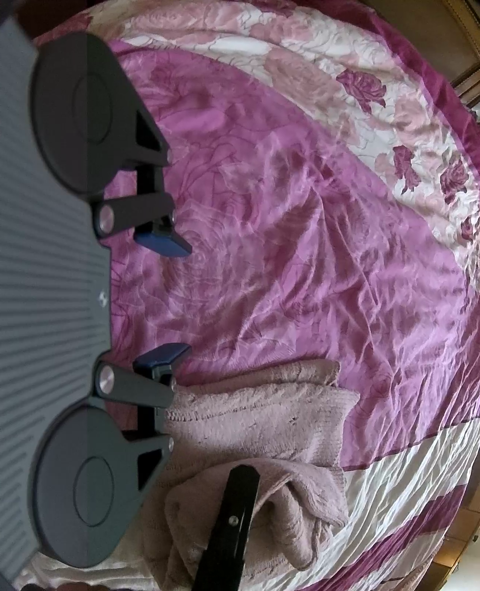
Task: Fold small clothes
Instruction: 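Lay the folded side down and open the right tool, then move the left tool to the other cardigan side and close on it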
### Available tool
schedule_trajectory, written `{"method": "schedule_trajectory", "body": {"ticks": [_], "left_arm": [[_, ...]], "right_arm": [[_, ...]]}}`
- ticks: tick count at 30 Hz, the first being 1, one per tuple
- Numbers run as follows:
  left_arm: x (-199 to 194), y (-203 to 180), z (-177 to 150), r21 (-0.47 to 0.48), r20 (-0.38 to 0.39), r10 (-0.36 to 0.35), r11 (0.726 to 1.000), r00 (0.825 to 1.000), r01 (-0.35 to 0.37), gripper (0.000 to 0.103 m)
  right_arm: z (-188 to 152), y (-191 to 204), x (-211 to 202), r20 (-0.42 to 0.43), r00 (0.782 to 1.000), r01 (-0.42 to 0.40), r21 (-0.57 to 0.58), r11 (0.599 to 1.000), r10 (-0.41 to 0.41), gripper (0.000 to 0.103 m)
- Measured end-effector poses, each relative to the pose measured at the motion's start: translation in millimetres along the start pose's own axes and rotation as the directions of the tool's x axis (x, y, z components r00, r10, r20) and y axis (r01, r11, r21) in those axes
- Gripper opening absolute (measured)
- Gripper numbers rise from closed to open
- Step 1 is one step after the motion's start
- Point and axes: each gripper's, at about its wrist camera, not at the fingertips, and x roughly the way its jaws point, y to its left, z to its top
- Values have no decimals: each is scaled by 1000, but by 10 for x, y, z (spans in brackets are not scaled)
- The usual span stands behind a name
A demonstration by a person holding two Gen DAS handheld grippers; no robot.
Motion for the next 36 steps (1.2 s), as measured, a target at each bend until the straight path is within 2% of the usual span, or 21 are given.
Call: {"method": "schedule_trajectory", "body": {"ticks": [3,8,12,16,19,21,22,29,36], "left_arm": [[-9,4,7,1,6,0,1000,1000,0,53],[-116,4,104,-17,59,-29,999,998,30,53],[-235,-89,224,-18,120,-70,997,990,72,53],[-303,-311,362,17,162,-139,990,977,138,53],[-290,-518,447,53,168,-205,979,964,198,54],[-272,-667,478,89,175,-242,969,954,230,65],[-256,-740,487,113,181,-256,964,949,239,67],[-67,-1142,480,279,158,-289,930,944,239,68],[151,-1300,452,325,173,-289,919,941,222,68]], "right_arm": [[5,36,-166,9,1000,4,-9,1000,-4,57],[8,16,-602,57,998,23,-21,1000,-22,57],[18,-120,-938,121,988,100,-5,995,-99,58],[8,-356,-1159,174,964,193,54,980,-200,58],[-15,-556,-1212,176,956,216,126,968,-236,58],[-46,-659,-1233,178,949,234,152,960,-259,58],[-65,-691,-1243,179,946,243,155,958,-269,58],[-133,-825,-1164,164,941,264,196,944,-297,58],[-145,-883,-1110,159,945,248,220,944,-285,58]]}}
